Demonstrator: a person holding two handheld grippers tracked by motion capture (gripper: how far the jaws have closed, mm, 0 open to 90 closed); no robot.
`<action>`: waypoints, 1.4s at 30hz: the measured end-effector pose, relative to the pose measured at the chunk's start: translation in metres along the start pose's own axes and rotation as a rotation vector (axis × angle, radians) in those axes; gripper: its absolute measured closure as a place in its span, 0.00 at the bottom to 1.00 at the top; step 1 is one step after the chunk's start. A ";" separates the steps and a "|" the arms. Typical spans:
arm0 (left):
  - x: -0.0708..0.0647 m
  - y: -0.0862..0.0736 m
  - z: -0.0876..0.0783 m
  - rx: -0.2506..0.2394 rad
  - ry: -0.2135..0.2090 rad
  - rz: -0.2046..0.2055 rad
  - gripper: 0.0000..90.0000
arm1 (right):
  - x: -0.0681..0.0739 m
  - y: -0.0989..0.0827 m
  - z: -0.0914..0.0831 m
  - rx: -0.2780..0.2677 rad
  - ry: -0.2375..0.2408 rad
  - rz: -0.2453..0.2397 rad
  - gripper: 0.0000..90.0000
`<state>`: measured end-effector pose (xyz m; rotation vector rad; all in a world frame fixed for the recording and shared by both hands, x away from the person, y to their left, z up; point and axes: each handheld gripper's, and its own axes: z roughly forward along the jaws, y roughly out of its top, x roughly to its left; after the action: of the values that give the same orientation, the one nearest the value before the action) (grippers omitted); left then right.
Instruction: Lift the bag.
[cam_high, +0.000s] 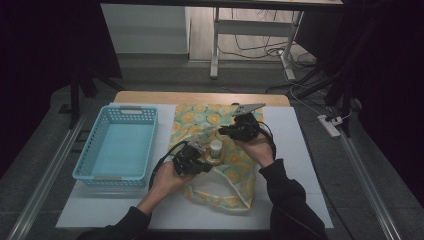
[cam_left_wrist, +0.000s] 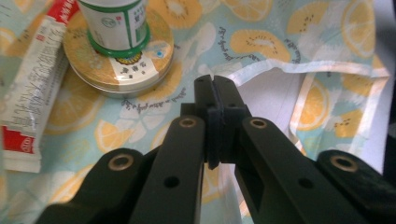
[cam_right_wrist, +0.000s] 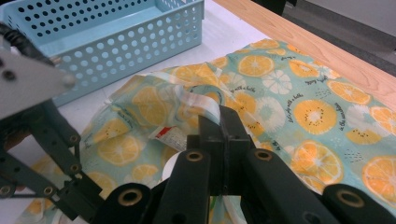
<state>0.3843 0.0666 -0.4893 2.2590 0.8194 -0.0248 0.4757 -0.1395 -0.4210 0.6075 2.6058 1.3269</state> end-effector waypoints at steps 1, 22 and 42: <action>0.001 0.001 -0.002 -0.004 -0.004 -0.002 1.00 | 0.000 0.000 0.000 -0.001 0.002 -0.001 1.00; 0.017 0.031 -0.048 -0.083 -0.059 -0.031 1.00 | 0.003 0.014 -0.008 0.003 0.017 -0.002 1.00; 0.023 0.078 -0.100 -0.187 -0.050 -0.001 1.00 | 0.004 0.047 -0.033 -0.013 0.047 -0.012 1.00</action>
<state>0.4256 0.1012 -0.3719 2.0742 0.7635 -0.0048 0.4753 -0.1380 -0.3634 0.5642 2.6313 1.3700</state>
